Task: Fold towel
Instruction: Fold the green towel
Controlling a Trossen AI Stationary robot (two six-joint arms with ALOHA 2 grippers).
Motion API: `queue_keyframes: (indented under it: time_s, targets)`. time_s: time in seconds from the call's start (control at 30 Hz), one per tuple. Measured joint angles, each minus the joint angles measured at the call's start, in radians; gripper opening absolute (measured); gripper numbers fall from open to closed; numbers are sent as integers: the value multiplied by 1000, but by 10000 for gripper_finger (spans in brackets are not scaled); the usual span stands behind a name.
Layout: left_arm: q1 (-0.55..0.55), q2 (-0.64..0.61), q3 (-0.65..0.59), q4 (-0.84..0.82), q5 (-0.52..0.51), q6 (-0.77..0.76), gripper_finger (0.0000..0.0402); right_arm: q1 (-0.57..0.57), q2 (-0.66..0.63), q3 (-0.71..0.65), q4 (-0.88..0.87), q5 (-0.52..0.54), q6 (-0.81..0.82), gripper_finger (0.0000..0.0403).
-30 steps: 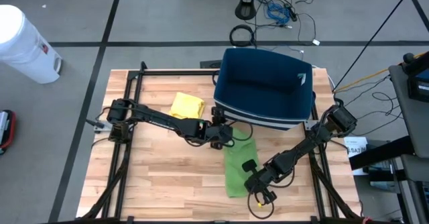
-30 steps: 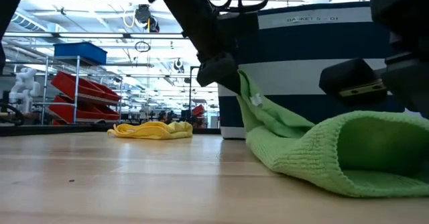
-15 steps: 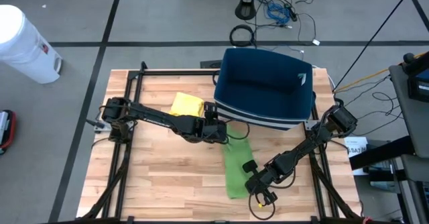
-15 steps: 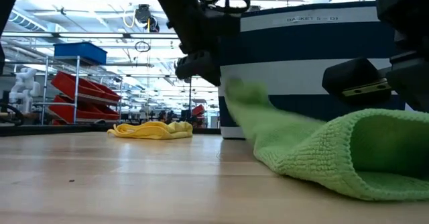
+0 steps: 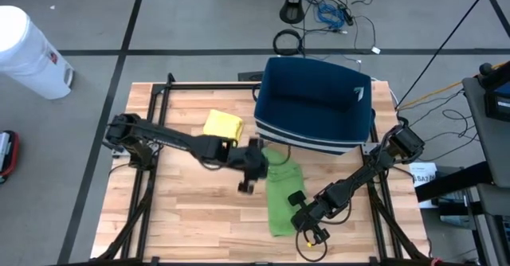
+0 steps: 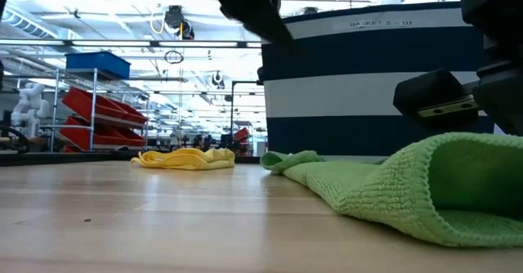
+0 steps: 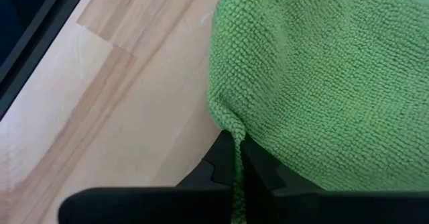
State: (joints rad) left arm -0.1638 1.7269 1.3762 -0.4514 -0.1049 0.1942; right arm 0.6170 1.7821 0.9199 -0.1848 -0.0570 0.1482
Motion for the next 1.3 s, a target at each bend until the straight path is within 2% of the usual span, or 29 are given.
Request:
queue_keyframes:
  time_s: [0.07,0.17,0.4,0.53,0.6,0.9,1.07,1.3]
  targets:
    - [-43,21,1,18,50,-2,145,-2,0,0,2,2,-1,0]
    - [-116,73,0,26,66,24,145,-4,1,0,8,5,-2,0]
    - [-246,228,0,173,41,52,145,-8,1,0,12,6,-2,0]
    - [-279,297,-1,240,-60,68,145,-9,1,0,16,7,-2,0]
    - [-287,326,-1,284,-70,50,145,-8,1,0,17,8,-2,0]
    - [-306,350,-1,404,31,20,146,-9,1,0,23,8,1,0]
    - [-330,374,0,425,54,-33,183,-17,1,0,39,8,-1,0]
    - [-362,409,0,493,-51,4,255,-29,0,0,48,8,-5,0]
